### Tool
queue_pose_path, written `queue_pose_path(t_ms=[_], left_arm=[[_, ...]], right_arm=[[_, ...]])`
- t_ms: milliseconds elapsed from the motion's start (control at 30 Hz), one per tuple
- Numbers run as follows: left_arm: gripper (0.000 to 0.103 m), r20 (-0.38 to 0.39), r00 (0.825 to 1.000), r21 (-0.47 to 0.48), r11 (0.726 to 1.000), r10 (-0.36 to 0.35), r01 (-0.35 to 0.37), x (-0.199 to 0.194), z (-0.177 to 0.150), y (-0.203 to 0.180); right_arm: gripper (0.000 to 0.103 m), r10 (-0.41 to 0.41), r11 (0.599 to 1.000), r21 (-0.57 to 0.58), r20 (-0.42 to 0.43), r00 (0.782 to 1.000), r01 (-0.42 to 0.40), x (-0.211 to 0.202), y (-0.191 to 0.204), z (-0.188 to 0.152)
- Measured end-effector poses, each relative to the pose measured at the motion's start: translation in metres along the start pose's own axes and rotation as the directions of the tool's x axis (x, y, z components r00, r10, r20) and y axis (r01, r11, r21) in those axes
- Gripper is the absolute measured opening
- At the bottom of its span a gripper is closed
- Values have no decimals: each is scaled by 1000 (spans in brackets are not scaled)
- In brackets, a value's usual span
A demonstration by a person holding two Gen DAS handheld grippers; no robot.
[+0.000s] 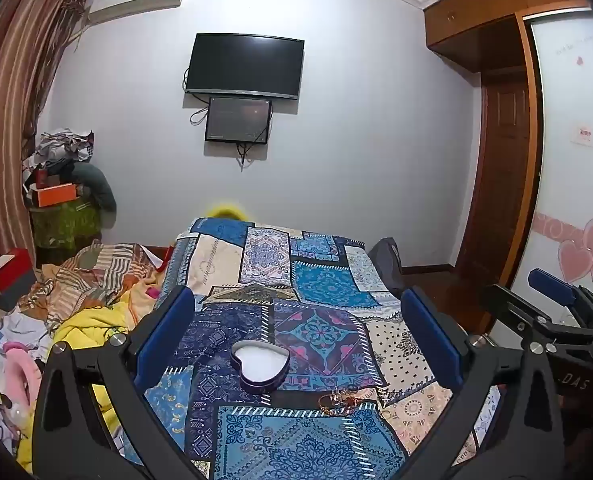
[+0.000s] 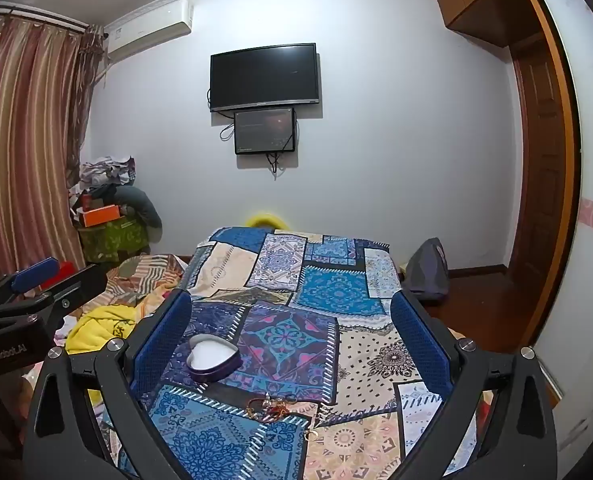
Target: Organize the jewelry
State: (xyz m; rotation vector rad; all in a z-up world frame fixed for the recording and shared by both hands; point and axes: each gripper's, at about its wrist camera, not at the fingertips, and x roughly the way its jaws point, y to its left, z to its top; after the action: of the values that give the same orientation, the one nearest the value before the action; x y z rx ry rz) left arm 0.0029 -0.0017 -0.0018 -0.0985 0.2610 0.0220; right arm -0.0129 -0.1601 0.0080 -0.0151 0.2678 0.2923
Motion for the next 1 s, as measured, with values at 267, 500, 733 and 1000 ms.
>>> queue_pose_path(t_ms=[267,500,733,1000], left_arm=[[103,-9,1000,-16,1000,9,-9,4,-3,6],[103,-8,1000,-25,1000,8,-9,2,0,7],[103,-10,1000,-24,1000,9,-9,5,-1,7],[103,-10,1000,-23,1000,9,-9,5,-1,7]], right_arm=[[99,3,1000,3,-5,1000,-3,-1,10,3],[99,10,1000,11,-8,1000,-10,5,1,-3],[99,12,1000,13,-11,1000,-12,4,1,-1],[99,13,1000,14,-12,1000,-13,4,1,-2]])
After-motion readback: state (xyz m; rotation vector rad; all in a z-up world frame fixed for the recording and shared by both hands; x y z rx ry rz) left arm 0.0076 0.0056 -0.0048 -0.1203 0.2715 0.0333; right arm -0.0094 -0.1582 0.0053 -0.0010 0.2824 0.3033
